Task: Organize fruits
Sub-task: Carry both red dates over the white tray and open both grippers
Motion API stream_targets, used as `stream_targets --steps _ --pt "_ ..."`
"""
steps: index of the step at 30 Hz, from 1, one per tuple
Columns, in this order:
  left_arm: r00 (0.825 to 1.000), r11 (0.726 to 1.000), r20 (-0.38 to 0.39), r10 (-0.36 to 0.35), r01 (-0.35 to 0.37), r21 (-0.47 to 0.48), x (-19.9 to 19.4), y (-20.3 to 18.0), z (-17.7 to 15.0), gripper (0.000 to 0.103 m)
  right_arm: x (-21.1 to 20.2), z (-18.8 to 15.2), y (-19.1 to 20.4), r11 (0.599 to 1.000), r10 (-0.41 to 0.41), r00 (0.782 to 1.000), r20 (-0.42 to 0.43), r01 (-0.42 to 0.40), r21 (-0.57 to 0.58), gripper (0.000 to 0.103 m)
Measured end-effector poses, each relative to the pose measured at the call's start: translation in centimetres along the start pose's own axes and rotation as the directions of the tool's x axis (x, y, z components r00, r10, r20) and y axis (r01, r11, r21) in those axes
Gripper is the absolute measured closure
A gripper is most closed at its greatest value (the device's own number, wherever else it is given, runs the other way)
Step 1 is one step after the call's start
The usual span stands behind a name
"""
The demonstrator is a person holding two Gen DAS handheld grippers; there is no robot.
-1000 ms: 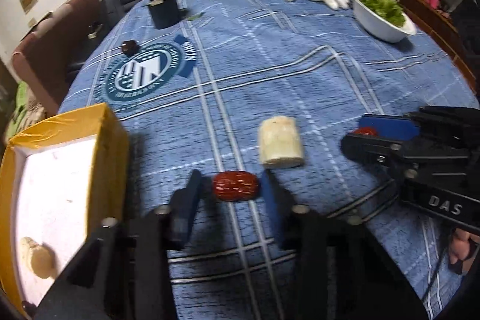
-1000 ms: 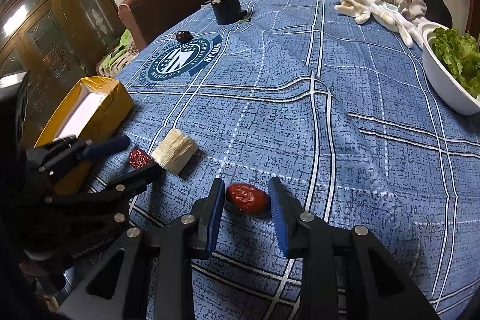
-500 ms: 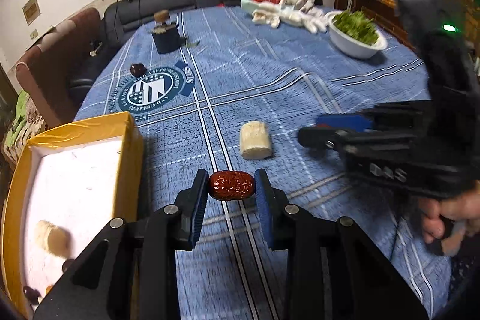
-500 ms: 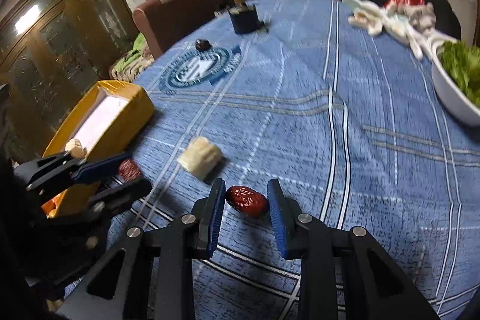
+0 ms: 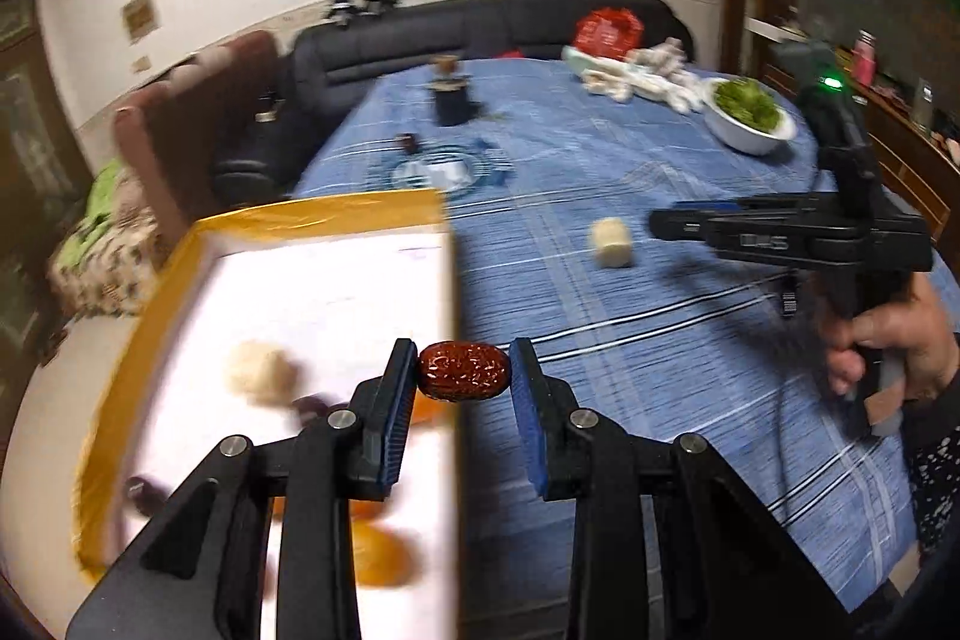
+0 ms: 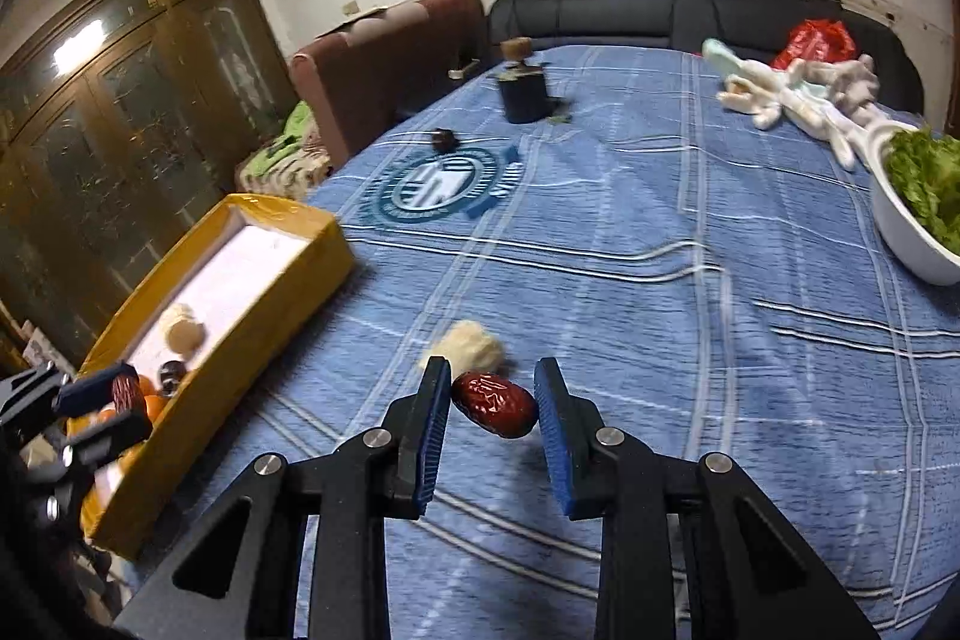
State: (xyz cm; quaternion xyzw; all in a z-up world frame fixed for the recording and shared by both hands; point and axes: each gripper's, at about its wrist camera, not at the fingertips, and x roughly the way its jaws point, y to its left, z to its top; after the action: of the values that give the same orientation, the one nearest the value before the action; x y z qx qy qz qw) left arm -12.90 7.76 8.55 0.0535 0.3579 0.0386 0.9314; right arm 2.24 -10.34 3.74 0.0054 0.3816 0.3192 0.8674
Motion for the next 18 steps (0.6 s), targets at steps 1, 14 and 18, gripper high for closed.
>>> stream_targets --steps 1,14,18 --pt "1.0 1.0 -0.005 0.022 -0.022 -0.014 -0.3 1.2 -0.4 0.074 -0.1 0.0 0.6 1.0 -0.001 1.0 0.002 0.001 -0.015 0.074" --pt "0.982 0.968 -0.04 0.186 -0.19 -0.164 -1.5 9.6 -4.7 0.074 0.5 1.0 14.0 0.961 0.181 0.983 -0.039 -0.185 -0.206 0.074" --pt "0.98 0.967 -0.052 0.194 -0.2 -0.158 -1.2 10.0 -5.5 0.074 2.3 0.1 18.0 0.942 0.213 0.974 -0.074 -0.224 -0.248 0.074"
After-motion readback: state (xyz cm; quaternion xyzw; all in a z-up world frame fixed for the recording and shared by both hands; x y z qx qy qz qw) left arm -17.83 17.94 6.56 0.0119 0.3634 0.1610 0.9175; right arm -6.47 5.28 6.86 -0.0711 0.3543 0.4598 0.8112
